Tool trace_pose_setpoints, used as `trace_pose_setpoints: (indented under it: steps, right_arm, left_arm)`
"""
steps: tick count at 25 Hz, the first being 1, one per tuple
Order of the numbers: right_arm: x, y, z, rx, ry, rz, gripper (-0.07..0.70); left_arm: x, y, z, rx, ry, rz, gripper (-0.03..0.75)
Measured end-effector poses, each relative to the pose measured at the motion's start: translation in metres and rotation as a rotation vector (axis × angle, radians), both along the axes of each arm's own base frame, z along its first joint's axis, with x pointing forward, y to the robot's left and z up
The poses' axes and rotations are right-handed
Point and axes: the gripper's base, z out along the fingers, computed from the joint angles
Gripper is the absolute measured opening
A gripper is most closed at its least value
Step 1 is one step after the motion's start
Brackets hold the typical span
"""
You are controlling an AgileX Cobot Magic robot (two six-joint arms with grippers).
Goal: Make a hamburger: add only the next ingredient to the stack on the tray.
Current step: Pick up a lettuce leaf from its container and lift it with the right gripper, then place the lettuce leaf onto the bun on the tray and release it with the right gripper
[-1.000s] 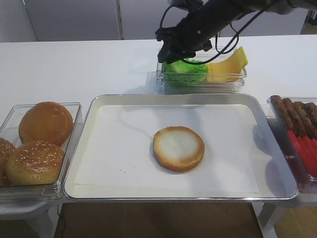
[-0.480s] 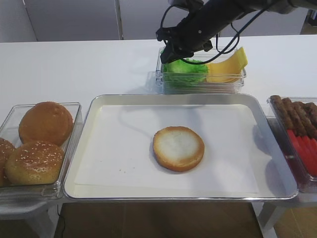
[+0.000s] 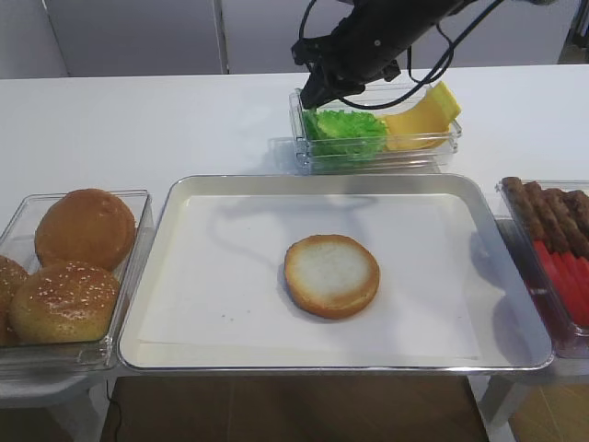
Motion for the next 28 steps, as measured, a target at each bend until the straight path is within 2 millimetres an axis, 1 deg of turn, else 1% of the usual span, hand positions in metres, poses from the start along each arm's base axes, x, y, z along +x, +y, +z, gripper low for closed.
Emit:
trace_pose_setpoints:
  steps: [2, 3, 4, 8, 9, 10, 11, 13, 17, 19, 21, 23, 28]
  right_arm:
    - [-0.003, -0.002, 0.008, -0.014, -0.011, -0.003, 0.008]
    - [-0.006, -0.005, 0.016, -0.036, -0.022, -0.006, 0.007]
    - [-0.006, -0.005, 0.016, -0.036, -0.022, -0.006, 0.007]
    - [-0.018, -0.009, 0.039, -0.054, -0.042, 0.013, 0.006]
    - [-0.027, -0.012, 0.056, -0.057, -0.06, 0.026, 0.006]
    - [-0.032, -0.014, 0.064, -0.062, -0.068, 0.035, 0.006]
    - [-0.032, -0.014, 0.064, -0.062, -0.068, 0.035, 0.006]
    - [-0.044, -0.018, 0.086, -0.061, -0.097, 0.041, 0.006]
    - [-0.068, -0.027, 0.122, -0.063, -0.141, 0.036, 0.006]
    - [-0.082, -0.031, 0.132, -0.063, -0.149, 0.03, 0.006]
    - [-0.1, -0.037, 0.135, -0.067, -0.138, 0.029, 0.006]
    - [-0.115, -0.042, 0.133, -0.075, -0.117, 0.03, 0.006]
    - [-0.151, -0.054, 0.119, -0.1, -0.065, 0.037, 0.006]
  left_arm:
    - [0.0, 0.0, 0.0, 0.0, 0.0, 0.0, 0.422]
    - [0.0, 0.0, 0.0, 0.0, 0.0, 0.0, 0.422]
    - [0.0, 0.0, 0.0, 0.0, 0.0, 0.0, 0.422]
    - [0.0, 0.0, 0.0, 0.0, 0.0, 0.0, 0.422]
    - [0.0, 0.0, 0.0, 0.0, 0.0, 0.0, 0.422]
    - [0.0, 0.0, 0.0, 0.0, 0.0, 0.0, 0.422]
    - [0.0, 0.0, 0.0, 0.0, 0.0, 0.0, 0.422]
    - [0.0, 0.0, 0.0, 0.0, 0.0, 0.0, 0.422]
    - [0.0, 0.0, 0.0, 0.0, 0.0, 0.0, 0.422]
    - [0.0, 0.0, 0.0, 0.0, 0.0, 0.0, 0.422]
    - [0.0, 0.0, 0.0, 0.0, 0.0, 0.0, 0.422]
    - [0.0, 0.0, 0.0, 0.0, 0.0, 0.0, 0.422]
    - [0.0, 0.0, 0.0, 0.0, 0.0, 0.0, 0.422]
